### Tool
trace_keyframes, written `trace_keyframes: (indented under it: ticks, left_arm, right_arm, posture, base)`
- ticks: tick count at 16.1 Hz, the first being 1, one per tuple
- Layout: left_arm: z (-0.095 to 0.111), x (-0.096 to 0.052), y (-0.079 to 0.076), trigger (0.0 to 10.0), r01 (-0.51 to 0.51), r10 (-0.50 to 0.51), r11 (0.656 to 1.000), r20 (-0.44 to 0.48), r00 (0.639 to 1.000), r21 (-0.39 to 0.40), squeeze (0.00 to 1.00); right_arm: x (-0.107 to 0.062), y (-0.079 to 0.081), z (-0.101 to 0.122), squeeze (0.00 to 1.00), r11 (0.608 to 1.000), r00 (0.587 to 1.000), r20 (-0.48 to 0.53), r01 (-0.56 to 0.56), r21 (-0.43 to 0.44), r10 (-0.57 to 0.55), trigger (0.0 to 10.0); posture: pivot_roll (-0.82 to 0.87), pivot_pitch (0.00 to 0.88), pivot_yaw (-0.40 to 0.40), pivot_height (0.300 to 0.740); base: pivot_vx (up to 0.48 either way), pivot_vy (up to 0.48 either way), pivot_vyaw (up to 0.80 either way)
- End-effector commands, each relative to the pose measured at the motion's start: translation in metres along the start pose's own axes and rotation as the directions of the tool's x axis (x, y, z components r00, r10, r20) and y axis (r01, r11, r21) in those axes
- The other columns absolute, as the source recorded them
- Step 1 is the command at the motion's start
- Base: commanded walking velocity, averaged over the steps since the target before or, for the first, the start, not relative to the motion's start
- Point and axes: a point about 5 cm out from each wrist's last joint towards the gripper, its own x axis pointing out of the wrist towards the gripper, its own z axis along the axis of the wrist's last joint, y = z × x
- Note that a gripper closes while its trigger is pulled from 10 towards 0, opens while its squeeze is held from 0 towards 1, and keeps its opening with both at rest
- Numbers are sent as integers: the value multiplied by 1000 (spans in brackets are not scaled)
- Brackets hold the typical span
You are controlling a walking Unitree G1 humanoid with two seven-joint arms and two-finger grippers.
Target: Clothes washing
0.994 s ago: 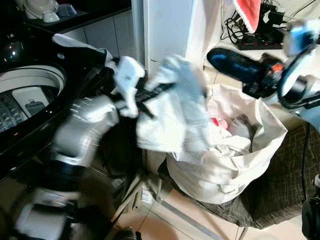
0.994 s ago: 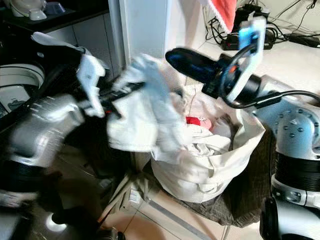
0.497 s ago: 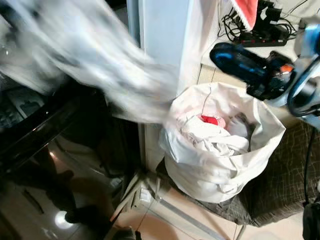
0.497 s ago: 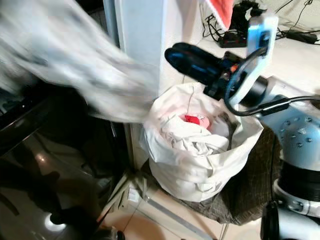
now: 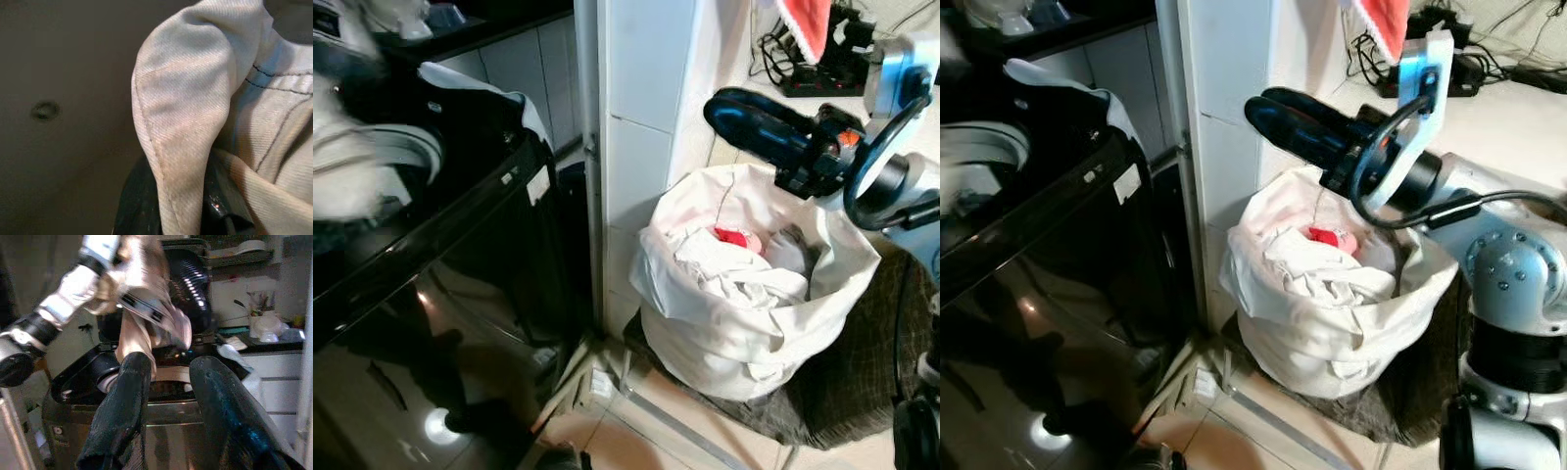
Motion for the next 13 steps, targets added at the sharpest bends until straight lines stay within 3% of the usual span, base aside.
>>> trace_keyframes:
  ticks: [1, 2, 3, 4, 5, 7, 8, 9, 10, 11, 12, 13]
  left_arm:
    - [2, -2, -17, 0, 88, -87, 996, 8, 996, -23, 0]
    - [-3, -17, -59, 157, 277, -286, 948, -42, 957, -154, 0]
    - [-8, -65, -138, 7529, 546, -634, 723, -93, 768, -424, 0]
    - [-11, -88, -164, 10000, 585, -722, 642, -132, 679, -495, 0]
    - [-19, -114, -186, 10000, 600, -787, 591, -219, 577, -539, 0]
    - [-29, -127, -194, 10000, 541, -795, 590, -316, 518, -599, 0]
    - [-36, -126, -190, 10000, 435, -765, 623, -390, 512, -650, 0]
    - [-41, -119, -184, 10000, 341, -747, 631, -427, 510, -697, 4]
    - [-44, -115, -179, 10000, 264, -753, 608, -438, 491, -749, 125]
    - [-44, -112, -176, 10000, 245, -751, 603, -437, 495, -759, 145]
    - [-45, -104, -169, 10000, 184, -742, 586, -432, 512, -789, 1000]
    - [-50, -92, -154, 10000, 128, -714, 595, -448, 539, -794, 1000]
  right_arm:
    - [2, 3, 0, 0, 1000, 1000, -4, -4, -16, 4, 10000]
    - [3, 3, -5, 0, 1000, 1000, -19, -6, -7, 6, 10000]
    - [7, 5, -22, 0, 1000, 995, -101, -6, 5, 6, 10000]
    - [9, 7, -31, 0, 1000, 989, -149, -10, 10, 11, 10000]
    - [10, 12, -41, 0, 1000, 977, -211, -25, 17, 28, 10000]
    - [10, 17, -48, 0, 999, 967, -252, -41, 22, 45, 10000]
    - [10, 19, -50, 0, 999, 963, -266, -41, 26, 47, 10000]
    - [9, 19, -50, 0, 999, 962, -269, -36, 25, 42, 10000]
    - [8, 19, -50, 0, 999, 962, -270, -32, 19, 36, 10000]
    - [8, 18, -50, 0, 999, 962, -270, -30, 18, 34, 10000]
    - [8, 17, -50, 0, 1000, 962, -272, -25, 12, 27, 10000]
    - [8, 16, -49, 0, 1000, 962, -273, -20, 8, 21, 10000]
  posture:
    - [22, 0, 21, 740]
    - [23, 0, 19, 740]
    - [22, 0, 19, 740]
    - [20, 0, 21, 740]
    - [10, 0, 26, 740]
    - [3, 0, 29, 740]
    - [0, 0, 31, 740]
    - [-6, 0, 33, 740]
    - [-6, 0, 33, 740]
    - [-6, 0, 31, 740]
    - [-7, 0, 30, 740]
    - [-8, 0, 29, 740]
  base:
    - [0, 0, 0]
    - [0, 0, 0]
    - [0, 0, 0]
    - [0, 0, 0]
    - [0, 0, 0]
    - [0, 0, 0]
    - [0, 0, 0]
    - [0, 0, 0]
    - [0, 0, 0]
    - [0, 0, 0]
    - [0, 0, 0]
    - [0, 0, 0]
